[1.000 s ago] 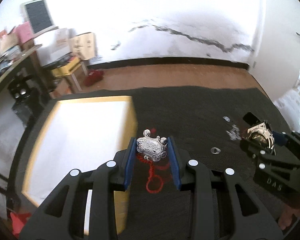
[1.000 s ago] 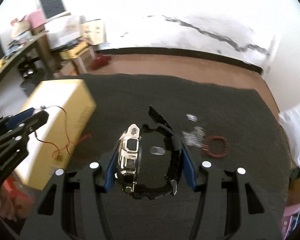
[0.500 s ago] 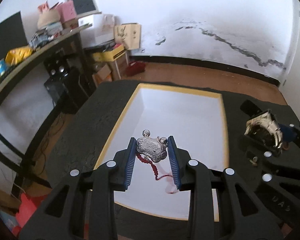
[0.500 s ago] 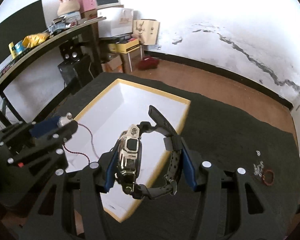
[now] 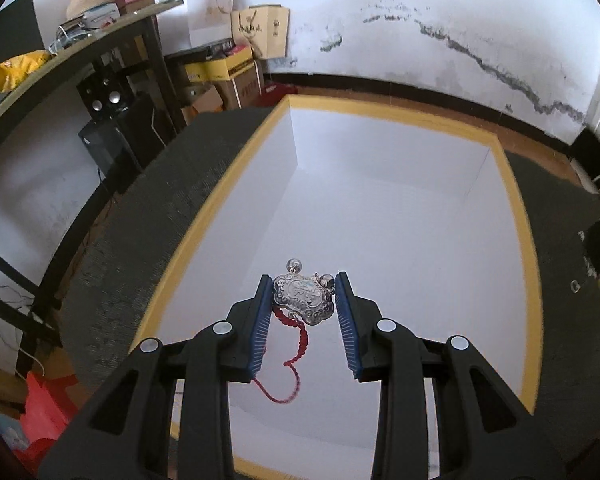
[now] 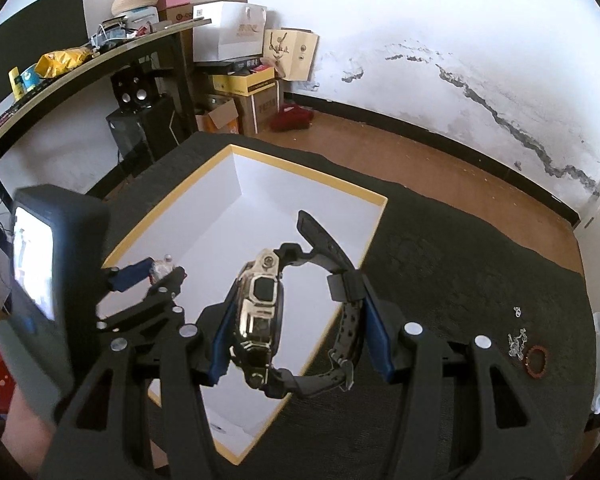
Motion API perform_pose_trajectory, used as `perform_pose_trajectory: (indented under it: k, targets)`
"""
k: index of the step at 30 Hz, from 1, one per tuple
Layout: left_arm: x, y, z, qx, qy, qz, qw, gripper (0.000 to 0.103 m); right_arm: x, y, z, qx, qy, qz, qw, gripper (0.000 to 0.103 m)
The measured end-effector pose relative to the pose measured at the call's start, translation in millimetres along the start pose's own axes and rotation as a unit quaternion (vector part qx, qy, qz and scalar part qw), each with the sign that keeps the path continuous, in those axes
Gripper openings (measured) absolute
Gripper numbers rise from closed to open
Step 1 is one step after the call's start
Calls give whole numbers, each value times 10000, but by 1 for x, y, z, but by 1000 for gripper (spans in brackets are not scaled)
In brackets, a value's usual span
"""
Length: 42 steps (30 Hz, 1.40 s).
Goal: Organize jewelry
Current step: 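Carry the pendant into the white box and open the left gripper, then lower the black watch into the white box and open the right gripper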
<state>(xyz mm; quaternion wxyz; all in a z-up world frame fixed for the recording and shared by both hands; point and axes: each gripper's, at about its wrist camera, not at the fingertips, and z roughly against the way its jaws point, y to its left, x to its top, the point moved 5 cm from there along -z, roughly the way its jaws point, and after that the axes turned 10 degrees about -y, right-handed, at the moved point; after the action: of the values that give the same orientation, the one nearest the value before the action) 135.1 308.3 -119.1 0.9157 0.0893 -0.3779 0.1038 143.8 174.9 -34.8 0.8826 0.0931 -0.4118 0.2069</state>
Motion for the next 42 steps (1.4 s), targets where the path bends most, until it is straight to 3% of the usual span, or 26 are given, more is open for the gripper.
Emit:
perform_pose_trajectory:
  k: [13, 22, 23, 24, 26, 33, 42]
  targets:
    - [-13, -4, -21, -94, 215, 11, 9997, 32, -4, -14, 6, -98, -27, -11, 9999, 54]
    - [-12, 4, -25, 44, 285, 34, 9996, 33, -3, -18, 11, -86, -43, -23, 10000, 54]
    - [-13, 5, -24, 50, 296, 32, 9995, 46, -3, -18, 12, -86, -43, -35, 9999, 54]
    - [-14, 5, -24, 33, 296, 50, 9995, 66, -3, -17, 11, -85, -51, -37, 9999, 54]
    - [-13, 6, -17, -52, 213, 128, 9997, 88, -3, -18, 13, -79, -57, -55, 9999, 54]
    - [-12, 2, 7, -297, 100, 136, 9994, 94, -1, -17, 10, -55, -18, -74, 10000, 54]
    - [-13, 12, 37, -139, -123, 125, 9998, 94, 5, -4, -29, 120, 343, -98, 9993, 55]
